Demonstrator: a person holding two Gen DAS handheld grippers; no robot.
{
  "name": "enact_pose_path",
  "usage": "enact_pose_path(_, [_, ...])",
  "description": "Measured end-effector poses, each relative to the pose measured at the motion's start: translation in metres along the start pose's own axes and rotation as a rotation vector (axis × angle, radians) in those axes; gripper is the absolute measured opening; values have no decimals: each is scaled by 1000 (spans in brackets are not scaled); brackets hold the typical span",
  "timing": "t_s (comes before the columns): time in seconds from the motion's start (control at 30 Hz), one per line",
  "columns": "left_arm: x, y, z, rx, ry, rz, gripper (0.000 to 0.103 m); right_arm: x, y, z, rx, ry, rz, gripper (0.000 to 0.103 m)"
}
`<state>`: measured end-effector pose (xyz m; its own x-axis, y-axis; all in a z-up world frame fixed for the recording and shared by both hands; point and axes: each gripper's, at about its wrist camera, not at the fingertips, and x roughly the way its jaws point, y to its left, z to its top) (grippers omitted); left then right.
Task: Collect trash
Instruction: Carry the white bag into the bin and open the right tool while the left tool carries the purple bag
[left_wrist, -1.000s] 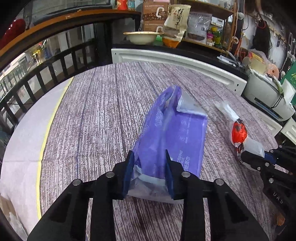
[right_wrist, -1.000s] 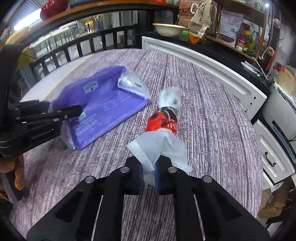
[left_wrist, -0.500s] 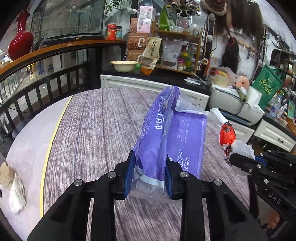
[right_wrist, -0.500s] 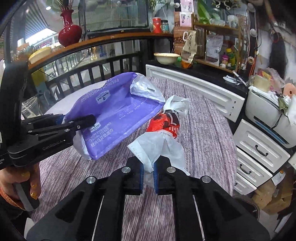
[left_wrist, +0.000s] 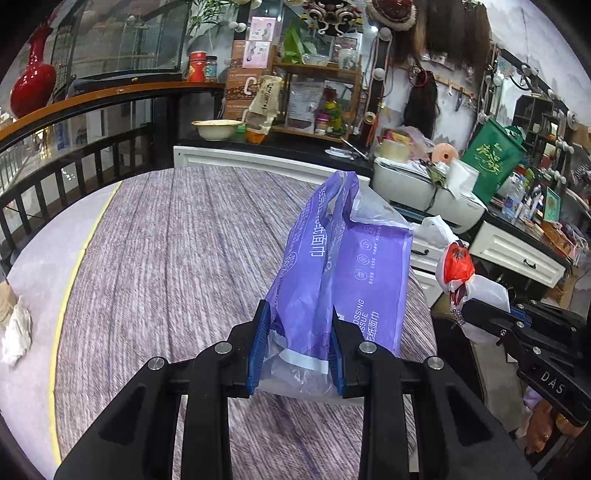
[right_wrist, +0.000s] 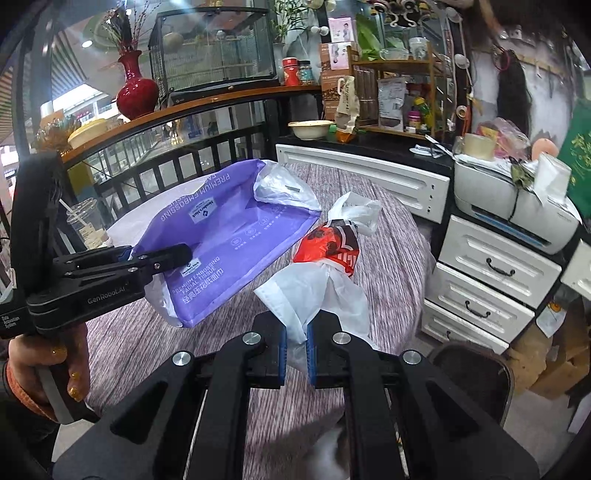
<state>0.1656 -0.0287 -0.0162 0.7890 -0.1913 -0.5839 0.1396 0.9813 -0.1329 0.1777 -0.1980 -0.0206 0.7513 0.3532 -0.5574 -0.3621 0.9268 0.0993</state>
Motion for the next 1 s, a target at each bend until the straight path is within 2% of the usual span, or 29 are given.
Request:
enact_pose_path(0.23, [-6, -26, -13, 24, 3, -40, 29, -20, -28, -27, 68, -17, -67, 9])
enact_pose_path(0.53, [5, -61, -30, 61, 42, -99, 29, -22, -84, -67, 183, 33, -142, 9])
enact_pose_path(0.8, [20, -97, -37, 119, 77, -142, 29, 0, -140, -104, 283, 93, -248, 9])
enact_pose_path(1.0, [37, -122, -44, 173, 115, -158, 29, 28, -168, -135, 362, 159, -278, 9])
